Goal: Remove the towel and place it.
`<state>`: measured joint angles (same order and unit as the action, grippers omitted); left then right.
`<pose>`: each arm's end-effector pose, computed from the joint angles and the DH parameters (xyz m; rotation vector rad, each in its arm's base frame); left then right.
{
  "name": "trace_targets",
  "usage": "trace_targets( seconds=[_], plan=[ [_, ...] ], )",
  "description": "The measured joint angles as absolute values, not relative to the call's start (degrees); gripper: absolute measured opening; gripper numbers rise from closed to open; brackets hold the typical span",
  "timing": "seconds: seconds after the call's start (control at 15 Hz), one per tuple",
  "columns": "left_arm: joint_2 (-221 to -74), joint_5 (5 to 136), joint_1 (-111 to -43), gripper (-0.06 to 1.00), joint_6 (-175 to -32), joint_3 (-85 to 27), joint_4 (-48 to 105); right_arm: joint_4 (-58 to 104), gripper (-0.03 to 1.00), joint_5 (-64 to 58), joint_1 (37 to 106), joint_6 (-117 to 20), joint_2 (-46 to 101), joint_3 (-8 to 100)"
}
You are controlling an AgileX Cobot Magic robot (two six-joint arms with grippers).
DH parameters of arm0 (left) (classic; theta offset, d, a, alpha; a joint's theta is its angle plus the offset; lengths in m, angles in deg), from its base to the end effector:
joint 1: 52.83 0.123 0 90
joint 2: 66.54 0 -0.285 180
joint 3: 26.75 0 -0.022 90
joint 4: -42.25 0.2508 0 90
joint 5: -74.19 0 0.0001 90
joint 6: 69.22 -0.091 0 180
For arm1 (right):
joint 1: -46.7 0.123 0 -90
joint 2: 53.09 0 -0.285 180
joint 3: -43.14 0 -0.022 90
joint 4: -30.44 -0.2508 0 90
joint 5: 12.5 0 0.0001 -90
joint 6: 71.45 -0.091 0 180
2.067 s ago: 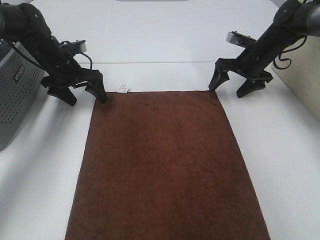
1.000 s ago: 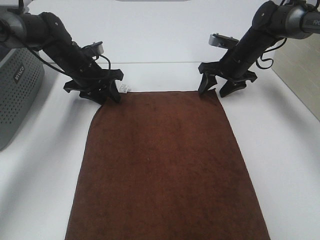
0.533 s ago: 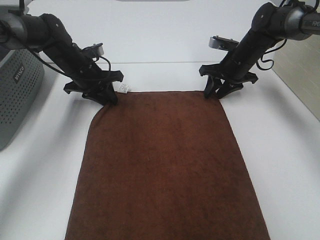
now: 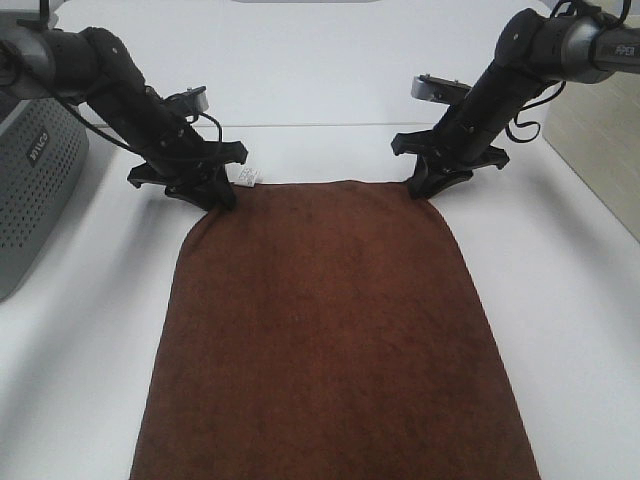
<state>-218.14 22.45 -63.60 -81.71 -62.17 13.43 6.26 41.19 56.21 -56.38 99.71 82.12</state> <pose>0.4929 -0.1289 0.0866 0.1892 2.8594 -0.6160 0.5020 0.1146 0.0891 -0.3059 2.8486 0.5155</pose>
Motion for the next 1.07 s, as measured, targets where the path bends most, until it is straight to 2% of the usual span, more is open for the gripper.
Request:
trace_targets(
  seconds=[0.13,0.2,0.53,1.07],
  plan=[
    [-218.1,22.5,-63.6,0.27,-81.7,-62.2,13.4,6.5,0.03,40.8,56.6,-56.6,100.0,82.1],
    [-218.1,22.5,-63.6,0.26,-81.7,-62.2,13.4,6.5,0.01,40.8,56.6,-56.7,100.0,82.1],
    [-218.3,22.5,-63.7,0.0,-82.2,-62.2,15.4,6.8,0.01,40.8,56.6,-56.7,100.0,82.1],
    [-219.0,22.5,-63.9,0.0,-82.7,-65.7,17.7,8.2,0.01,37.4,56.6,-56.7,100.1,83.3]
  ],
)
